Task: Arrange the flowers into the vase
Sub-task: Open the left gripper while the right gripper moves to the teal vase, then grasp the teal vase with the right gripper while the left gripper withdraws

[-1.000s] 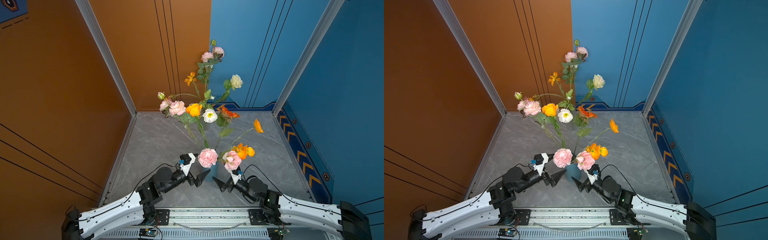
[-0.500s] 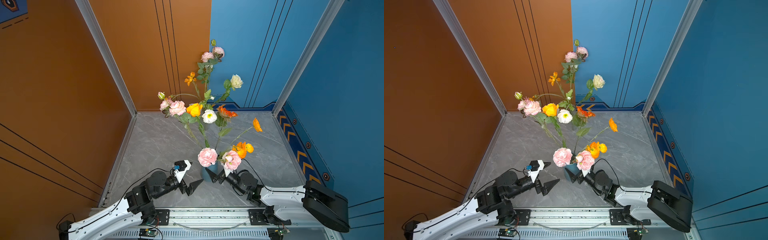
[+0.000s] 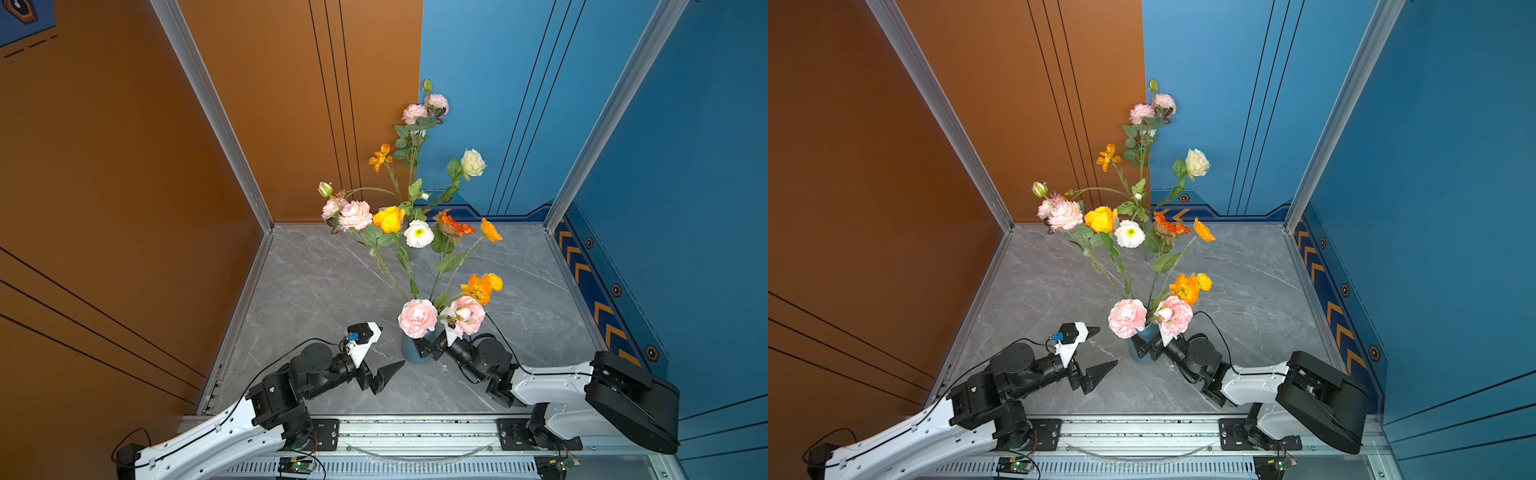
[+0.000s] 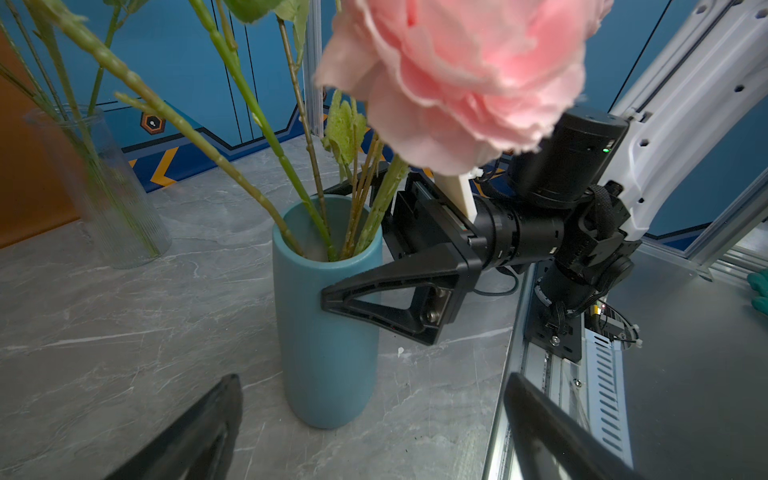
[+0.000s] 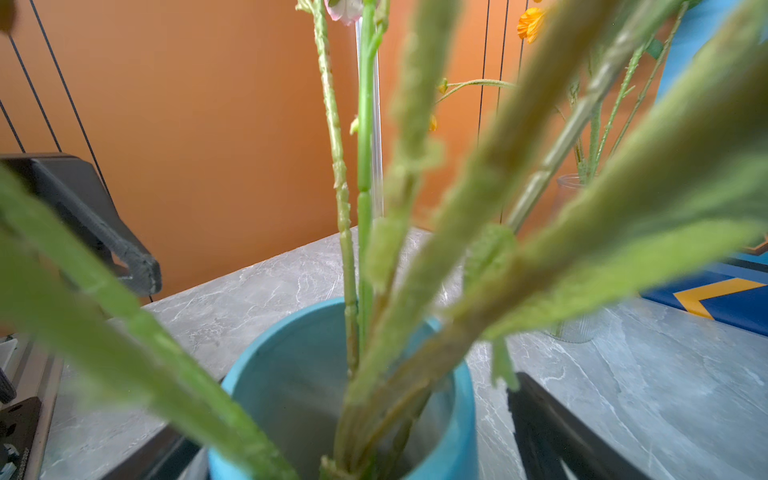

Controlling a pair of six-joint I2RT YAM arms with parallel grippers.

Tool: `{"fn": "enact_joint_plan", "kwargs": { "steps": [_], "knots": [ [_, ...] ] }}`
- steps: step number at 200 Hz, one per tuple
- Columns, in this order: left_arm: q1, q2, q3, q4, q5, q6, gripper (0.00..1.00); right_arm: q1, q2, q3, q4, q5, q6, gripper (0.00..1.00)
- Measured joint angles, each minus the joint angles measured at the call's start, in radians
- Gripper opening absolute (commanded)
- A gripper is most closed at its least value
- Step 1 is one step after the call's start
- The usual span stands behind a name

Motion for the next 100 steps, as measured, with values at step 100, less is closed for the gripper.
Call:
{"fn": "enact_joint_plan", "kwargs": {
  "steps": [100],
  "knots": [
    [0.0, 0.005, 0.0, 0.0, 0.008, 0.0, 0.98, 0.0, 0.066, 0.02, 0.045, -0.019, 0.03, 0.98]
  ]
}}
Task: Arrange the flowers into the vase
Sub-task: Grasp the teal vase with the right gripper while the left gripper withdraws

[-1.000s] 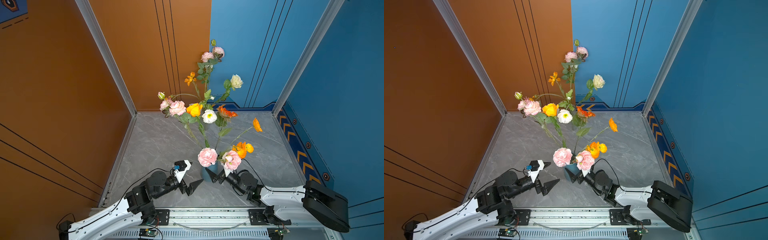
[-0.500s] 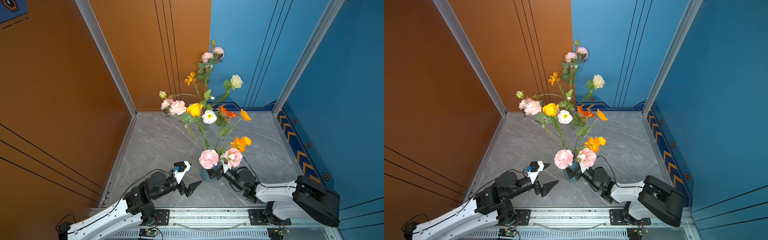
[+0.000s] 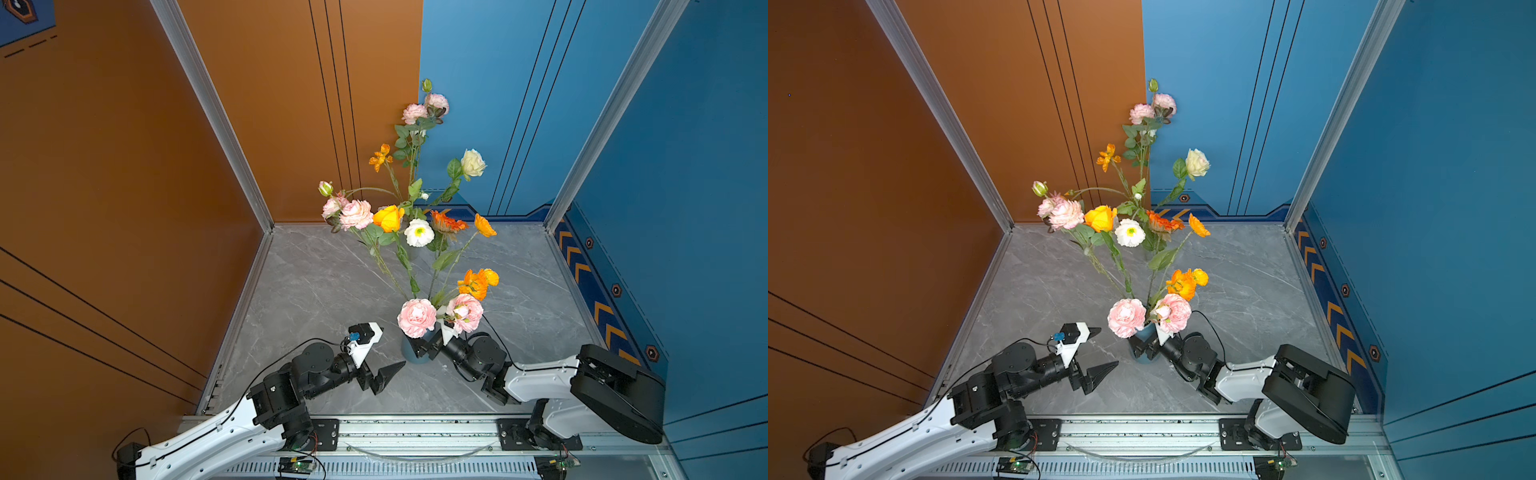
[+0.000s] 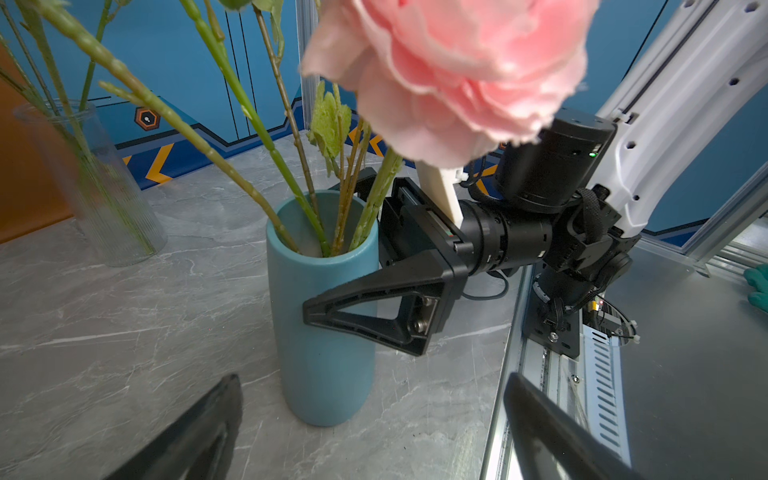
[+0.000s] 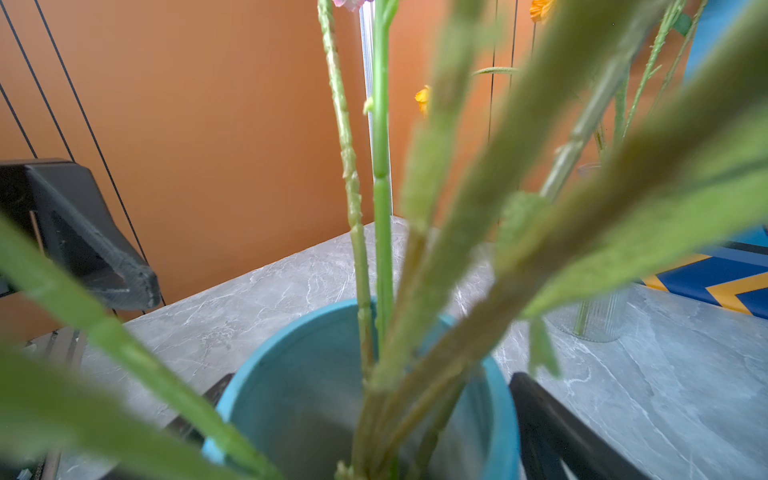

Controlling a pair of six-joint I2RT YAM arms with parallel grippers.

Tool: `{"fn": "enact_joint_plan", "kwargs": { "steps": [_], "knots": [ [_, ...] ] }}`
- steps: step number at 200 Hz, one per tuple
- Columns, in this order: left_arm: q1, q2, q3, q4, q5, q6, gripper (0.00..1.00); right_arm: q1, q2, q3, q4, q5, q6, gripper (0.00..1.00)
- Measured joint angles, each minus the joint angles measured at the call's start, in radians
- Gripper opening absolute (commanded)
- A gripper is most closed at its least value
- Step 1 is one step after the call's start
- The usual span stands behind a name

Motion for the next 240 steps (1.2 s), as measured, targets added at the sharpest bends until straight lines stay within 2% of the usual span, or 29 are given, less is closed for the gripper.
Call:
{"fn": "enact_joint_plan", "kwargs": {
  "steps": [16, 63, 105, 137, 154, 178, 213, 240],
  "knots": [
    [0.0, 0.0, 0.0, 0.0, 0.0, 0.0, 0.98, -0.001, 0.0, 0.0, 0.0, 0.0, 0.0, 0.94],
    [0.0, 0.0, 0.0, 0.0, 0.0, 0.0, 0.98, -0.007, -0.001, 0.003, 0.0, 0.0, -0.011, 0.64],
    [0.0, 0.0, 0.0, 0.0, 0.0, 0.0, 0.98, -0.007, -0.016, 0.003, -0.02, -0.002, -0.012, 0.6],
    [0.0, 0.0, 0.0, 0.0, 0.001, 0.004, 0.98, -0.007, -0.076, 0.003, -0.103, -0.007, -0.015, 0.55],
    [0.0, 0.006, 0.006, -0.001, 0.005, 0.011, 0.98, -0.007, -0.136, 0.002, -0.189, -0.008, -0.023, 0.49],
    [0.0, 0.038, 0.035, 0.0, 0.017, 0.032, 0.98, -0.01, -0.254, 0.0, -0.344, -0.008, -0.038, 0.48],
    [0.0, 0.109, 0.103, 0.002, 0.042, 0.081, 0.98, -0.041, -0.497, -0.005, -0.588, -0.006, -0.064, 0.45],
    [0.001, 0.179, 0.138, 0.014, 0.06, 0.114, 0.98, -0.091, -0.698, -0.009, -0.737, -0.003, -0.082, 0.38]
  ]
}}
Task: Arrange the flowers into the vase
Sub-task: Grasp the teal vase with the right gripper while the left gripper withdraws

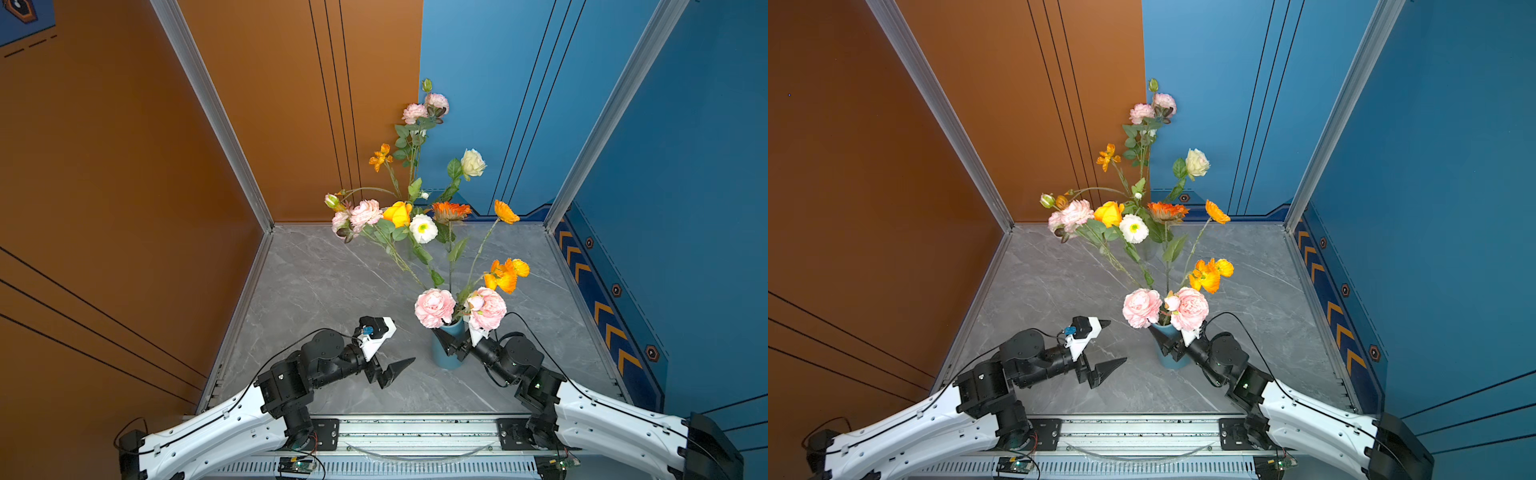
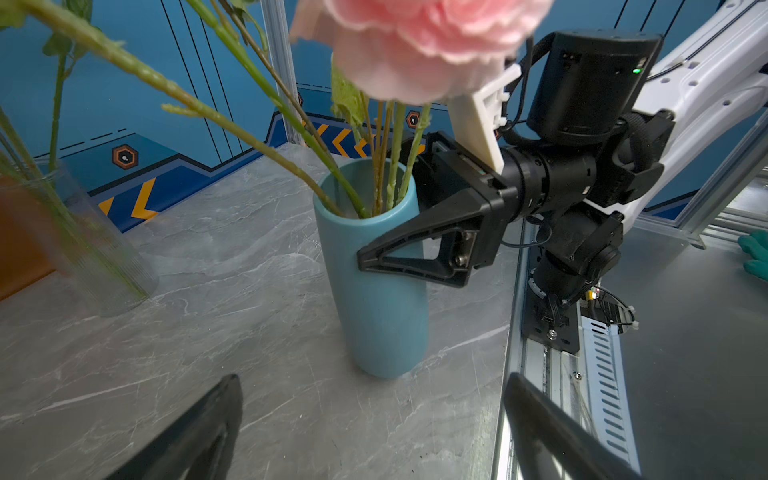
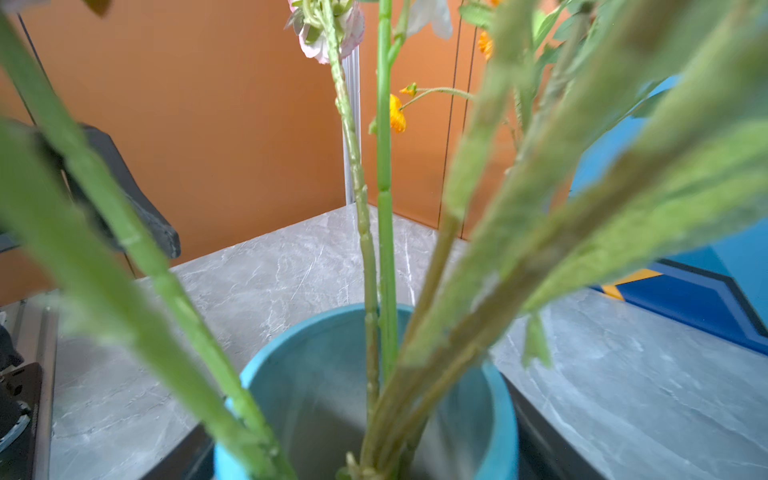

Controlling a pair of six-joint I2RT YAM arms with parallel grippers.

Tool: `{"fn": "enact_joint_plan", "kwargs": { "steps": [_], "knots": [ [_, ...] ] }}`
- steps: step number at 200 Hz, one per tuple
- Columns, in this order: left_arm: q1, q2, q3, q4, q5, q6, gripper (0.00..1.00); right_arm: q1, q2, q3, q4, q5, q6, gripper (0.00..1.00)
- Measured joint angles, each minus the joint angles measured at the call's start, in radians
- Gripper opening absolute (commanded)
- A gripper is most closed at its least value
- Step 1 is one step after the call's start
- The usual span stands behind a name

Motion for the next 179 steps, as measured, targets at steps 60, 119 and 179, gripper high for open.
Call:
{"fn": "enact_joint_plan", "kwargs": {
  "steps": [60, 119, 179],
  "knots": [
    [0.001, 0.15, 0.024, 0.075, 0.05, 0.026, 0.98, -0.158, -0.245, 0.003, -0.206, -0.016, -0.02, 0.37],
    [0.001, 0.198, 0.056, 0.114, 0.065, 0.029, 0.98, -0.28, -0.206, 0.171, -0.387, -0.12, 0.026, 0.35],
    [0.001, 0.204, 0.056, 0.129, 0.079, 0.029, 0.98, -0.283, -0.2, 0.425, -0.524, -0.221, 0.106, 0.34]
  ]
}}
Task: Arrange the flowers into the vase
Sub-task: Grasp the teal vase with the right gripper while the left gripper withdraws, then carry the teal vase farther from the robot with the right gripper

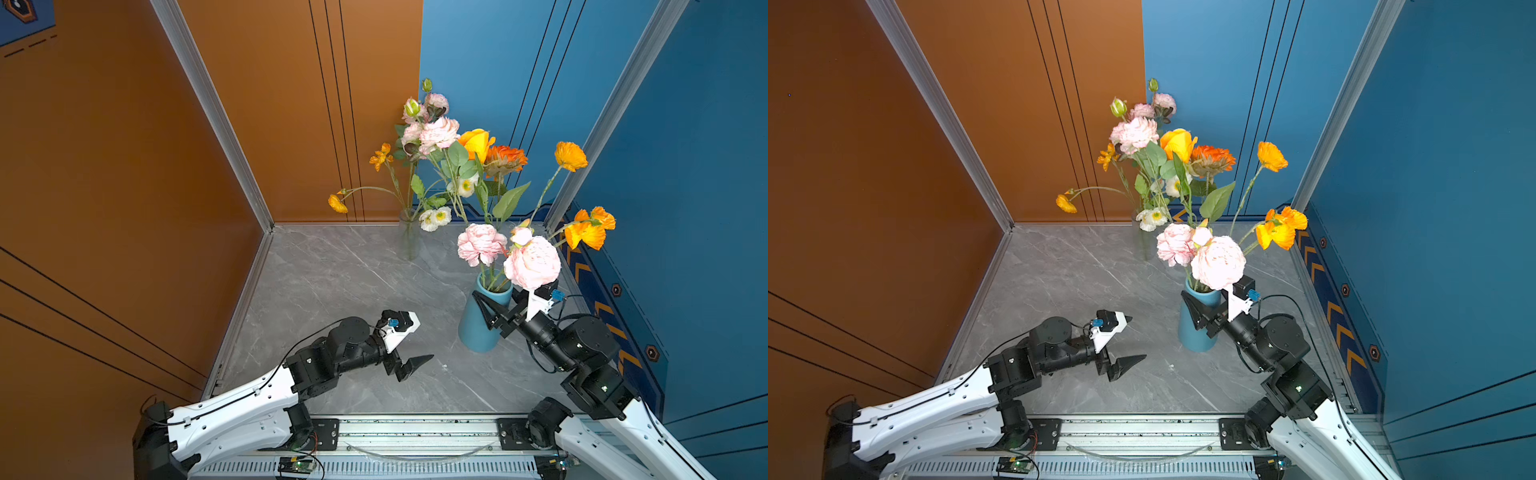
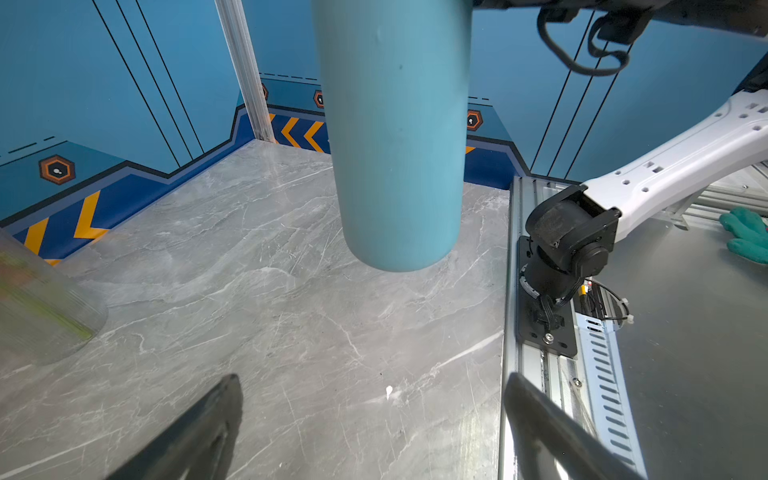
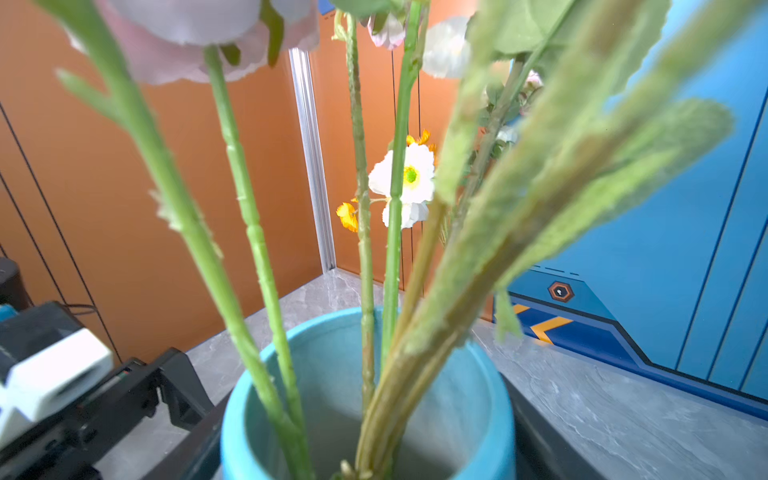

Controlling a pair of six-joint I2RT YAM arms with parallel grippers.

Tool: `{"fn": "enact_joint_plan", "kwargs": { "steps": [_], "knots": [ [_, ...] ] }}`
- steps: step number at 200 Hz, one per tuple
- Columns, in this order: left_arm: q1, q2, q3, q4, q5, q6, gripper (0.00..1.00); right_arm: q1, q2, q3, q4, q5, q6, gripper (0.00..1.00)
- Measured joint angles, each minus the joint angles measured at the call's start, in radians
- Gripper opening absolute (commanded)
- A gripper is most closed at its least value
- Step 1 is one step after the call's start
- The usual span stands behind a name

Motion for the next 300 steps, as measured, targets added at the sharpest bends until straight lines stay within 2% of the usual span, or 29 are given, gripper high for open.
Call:
{"fn": "enact_joint_plan", "kwargs": {
  "steps": [45, 85, 139, 176, 206, 254, 300],
  "knots": [
    [0.0, 0.0, 0.0, 0.0, 0.003, 0.0, 0.98, 0.0, -0.028, 0.086, -0.142, -0.004, 0.002, 0.34],
    [0.0, 0.0, 0.0, 0.005, 0.003, 0.002, 0.98, 0.0, -0.031, 0.193, -0.28, 0.056, -0.055, 0.33],
    [0.003, 0.045, 0.014, 0.031, 0.029, 0.031, 0.98, 0.0, -0.023, 0.2, -0.293, 0.159, -0.17, 0.33],
    [0.021, 0.089, 0.066, 0.035, 0.058, 0.053, 0.98, -0.031, 0.022, 0.111, -0.161, 0.197, -0.254, 0.33],
    [0.041, 0.134, 0.097, 0.042, 0.086, 0.065, 0.98, -0.151, 0.145, 0.097, -0.068, 0.164, -0.252, 0.31],
    [0.053, 0.189, 0.099, 0.045, 0.108, 0.072, 0.98, -0.48, 0.303, 0.083, 0.132, 0.008, -0.069, 0.32],
    [0.089, 0.194, 0.108, 0.045, 0.123, 0.071, 0.98, -0.644, 0.42, 0.082, 0.378, -0.132, 0.072, 0.31]
  ]
}}
